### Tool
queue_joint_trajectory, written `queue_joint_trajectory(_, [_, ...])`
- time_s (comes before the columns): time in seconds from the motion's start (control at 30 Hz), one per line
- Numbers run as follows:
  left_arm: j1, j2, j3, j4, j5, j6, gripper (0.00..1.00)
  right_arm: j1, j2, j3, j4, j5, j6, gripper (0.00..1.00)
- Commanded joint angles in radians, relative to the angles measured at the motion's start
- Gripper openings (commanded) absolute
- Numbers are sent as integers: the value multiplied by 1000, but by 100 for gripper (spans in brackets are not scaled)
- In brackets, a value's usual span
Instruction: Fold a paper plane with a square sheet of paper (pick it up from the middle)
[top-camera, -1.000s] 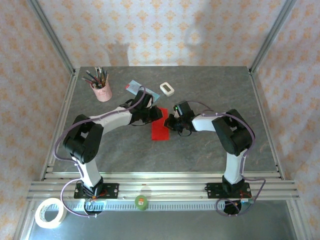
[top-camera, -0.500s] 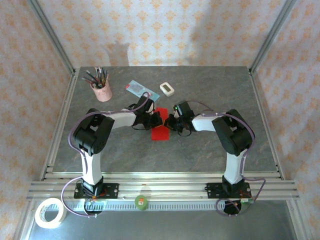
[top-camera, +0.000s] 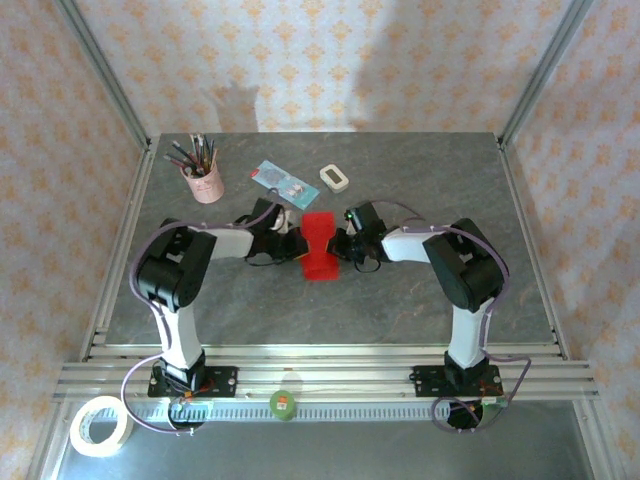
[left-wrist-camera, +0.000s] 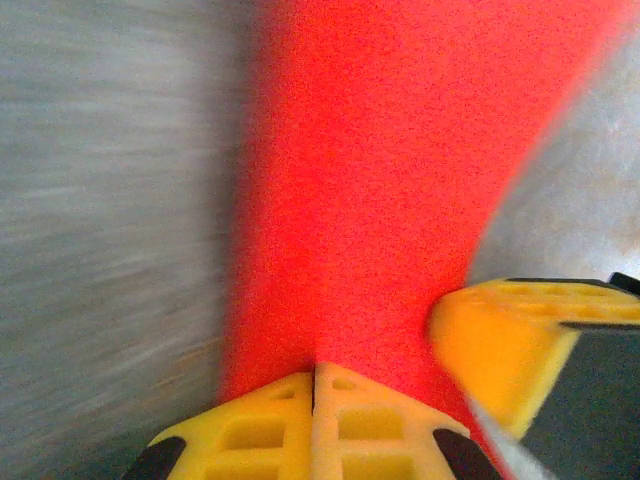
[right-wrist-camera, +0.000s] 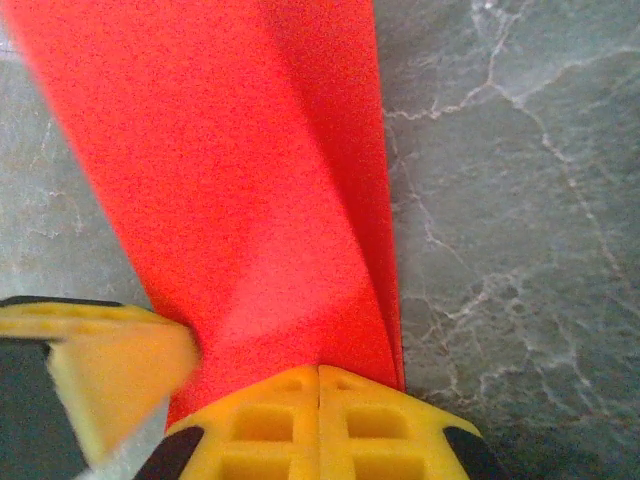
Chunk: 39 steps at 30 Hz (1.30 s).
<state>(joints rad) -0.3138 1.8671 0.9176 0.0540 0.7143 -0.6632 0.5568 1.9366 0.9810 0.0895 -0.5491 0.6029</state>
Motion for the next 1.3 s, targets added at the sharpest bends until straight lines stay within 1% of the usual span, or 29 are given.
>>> queue_joint_trajectory(0.0, [94, -63, -65, -92, -93, 63, 0, -15, 165, -105, -351, 288, -47, 0])
queue_joint_trajectory(0.1, [112, -144, -87, -44, -78, 50, 0, -15, 166, -101, -355, 291, -54, 0])
queue_joint_trajectory(0.17, [105, -185, -123, 72, -20, -15, 0, -14, 166, -97, -356, 287, -62, 0])
queue_joint_trajectory(0.23, [78, -198, -148, 187, 17, -84, 0, -14, 166, -90, -361, 280, -75, 0])
queue_joint_trajectory(0.3, [36, -181, -142, 247, 20, -125, 0, -15, 165, -87, -367, 281, -86, 0])
queue_joint_trajectory(0.43, [-72, -81, -74, 307, -3, -179, 0, -14, 175, -84, -360, 283, -94, 0])
queue_joint_trajectory(0.5, [-99, -34, -45, 316, -24, -194, 0, -14, 184, -84, -352, 277, -92, 0])
queue_joint_trajectory(0.57, [-105, -2, -39, 332, -36, -211, 0, -15, 190, -84, -346, 273, -92, 0])
queue_joint_trajectory(0.63, [-99, 21, -40, 351, -39, -218, 0, -15, 194, -86, -343, 274, -92, 0])
queue_joint_trajectory(0.73, [-82, 35, -29, 333, -51, -209, 0, -15, 196, -91, -347, 286, -94, 0])
queue_joint_trajectory(0.77, [-72, 68, -29, 323, -63, -209, 0, -14, 196, -91, -349, 291, -95, 0])
queue_joint_trajectory(0.83, [-39, 80, -32, 273, -110, -211, 0, -15, 201, -91, -359, 304, -102, 0])
queue_joint_trajectory(0.9, [8, 76, -65, 271, -134, -222, 0, -14, 203, -94, -364, 325, -116, 0])
queue_joint_trajectory(1.0, [85, 60, -114, 284, -135, -223, 0, -15, 205, -101, -372, 358, -133, 0])
queue_joint_trajectory(1.1, [134, 25, -133, 266, -125, -194, 0, -15, 208, -102, -374, 361, -140, 0])
queue_joint_trajectory(1.17, [138, -13, -134, 266, -106, -180, 0, -15, 206, -100, -376, 360, -143, 0])
queue_joint_trajectory(1.27, [107, -66, -136, 305, -56, -190, 0, -15, 200, -96, -374, 353, -143, 0])
